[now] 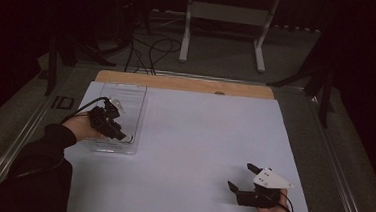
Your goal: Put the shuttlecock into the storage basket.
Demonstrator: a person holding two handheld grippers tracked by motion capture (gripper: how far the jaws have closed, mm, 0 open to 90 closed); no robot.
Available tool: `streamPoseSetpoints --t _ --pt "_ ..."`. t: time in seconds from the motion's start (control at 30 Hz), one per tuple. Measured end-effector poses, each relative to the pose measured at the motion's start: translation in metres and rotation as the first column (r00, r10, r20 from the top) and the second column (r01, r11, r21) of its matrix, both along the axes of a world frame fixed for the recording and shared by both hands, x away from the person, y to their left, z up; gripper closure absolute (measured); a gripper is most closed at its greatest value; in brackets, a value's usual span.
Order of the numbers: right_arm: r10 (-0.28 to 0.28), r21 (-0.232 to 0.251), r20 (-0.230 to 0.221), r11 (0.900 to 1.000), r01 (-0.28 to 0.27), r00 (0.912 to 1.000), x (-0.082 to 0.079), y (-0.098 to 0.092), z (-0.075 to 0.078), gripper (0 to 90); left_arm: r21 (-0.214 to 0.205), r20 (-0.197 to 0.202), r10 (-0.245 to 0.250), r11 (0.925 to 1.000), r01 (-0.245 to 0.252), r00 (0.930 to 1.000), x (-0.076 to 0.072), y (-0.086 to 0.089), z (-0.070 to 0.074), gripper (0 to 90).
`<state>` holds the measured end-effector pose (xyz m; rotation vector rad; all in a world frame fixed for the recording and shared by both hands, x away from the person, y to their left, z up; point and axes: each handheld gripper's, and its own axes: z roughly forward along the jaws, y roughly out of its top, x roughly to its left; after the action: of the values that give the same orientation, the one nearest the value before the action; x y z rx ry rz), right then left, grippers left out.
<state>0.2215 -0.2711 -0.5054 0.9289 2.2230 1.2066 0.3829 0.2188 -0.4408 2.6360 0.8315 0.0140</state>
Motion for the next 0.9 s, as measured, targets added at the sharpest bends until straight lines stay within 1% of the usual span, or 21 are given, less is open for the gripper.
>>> streamPoseSetpoints --t 0.03,0.07,0.1,0.13,0.17,0.27,0.3,0.37,0.4,0.47,0.5,0.57,0.6,0.67,0.73,0.77,0.9 --pt "0.001 -0.001 0.0 1.0 -0.001 1.0 0.0 0.0 0.0 10.5 0.004 -0.002 0.017 0.9999 -0.017 0.9999 0.0 0.0 0.0 52.0" --pt "0.0 -0.001 -0.001 1.0 0.0 1.0 0.0 0.0 0.0 10.5 0.005 -0.009 0.029 0.9996 -0.029 0.9995 0.001 0.001 0.001 50.7" --pt "0.0 -0.002 0.0 1.0 0.0 1.0 0.0 0.0 0.0 10.5 0.009 -0.007 0.037 0.9993 -0.036 0.9993 0.001 0.001 0.001 44.4" --pt "0.0 -0.002 0.0 1.0 0.0 1.0 0.0 0.0 0.0 10.5 0.017 0.0 0.044 0.9989 -0.044 0.999 0.002 0.002 0.002 44.4" --pt "-0.001 -0.002 -0.002 1.0 0.001 1.0 0.0 0.0 0.0 10.5 0.014 0.0 0.056 0.9983 -0.056 0.9984 0.002 0.002 0.002 42.8" --pt "-0.001 -0.001 -0.001 1.0 0.001 1.0 0.0 0.0 0.0 10.5 0.024 0.01 0.077 0.9967 -0.077 0.997 0.002 0.004 0.004 34.7" --pt "-0.001 -0.001 -0.002 1.0 0.001 1.0 0.0 0.0 0.0 10.5 0.026 0.018 0.085 0.996 -0.086 0.9962 0.002 0.004 0.004 28.9" --pt "-0.001 -0.002 -0.003 1.0 0.001 1.0 0.0 0.0 0.0 10.5 0.027 0.028 0.1 0.9945 -0.101 0.9946 0.002 0.004 0.006 28.2" --pt "0.0 -0.002 -0.002 1.0 0.0 1.0 0.0 0.0 0.0 10.5 0.026 0.031 0.105 0.9941 -0.106 0.994 0.002 0.004 0.006 24.2" --pt "-0.002 -0.002 -0.003 1.0 0.002 1.0 0.0 0.0 0.0 10.5 0.035 0.041 0.126 0.9912 -0.127 0.9912 0.002 0.004 0.007 19.0" --pt "-0.002 -0.002 -0.003 1.0 0.002 1.0 0.0 0.0 0.0 10.5 0.033 0.039 0.133 0.9904 -0.134 0.9904 0.002 0.004 0.008 16.1" --pt "0.0 -0.003 -0.002 1.0 0.0 1.0 0.0 0.0 0.0 10.5 0.024 0.05 0.144 0.9891 -0.145 0.9883 0.002 0.004 0.01 14.4" --pt "0.0 -0.003 -0.003 1.0 0.0 1.0 0.0 0.0 0.0 10.5 0.017 0.045 0.145 0.9892 -0.145 0.9885 0.003 0.005 0.011 11.4" --pt "-0.002 -0.002 -0.003 1.0 0.002 1.0 0.0 0.0 0.0 10.5 0.016 0.055 0.127 0.9916 -0.128 0.9904 0.002 0.005 0.012 4.3" --pt "-0.002 -0.001 -0.003 1.0 0.002 1.0 0.0 0.0 0.0 10.5 0.023 0.059 0.11 0.9935 -0.112 0.9922 0.001 0.005 0.013 2.8" --pt "-0.001 -0.002 -0.002 1.0 0.001 1.0 0.0 0.0 0.0 10.5 0.019 0.062 0.11 0.9936 -0.111 0.992 0.001 0.005 0.014 1.0" --pt "0.0 -0.002 -0.003 1.0 0.0 1.0 0.0 0.0 0.0 10.5 0.0 0.063 0.116 0.9933 -0.116 0.9913 0.0 0.005 0.017 0.2"
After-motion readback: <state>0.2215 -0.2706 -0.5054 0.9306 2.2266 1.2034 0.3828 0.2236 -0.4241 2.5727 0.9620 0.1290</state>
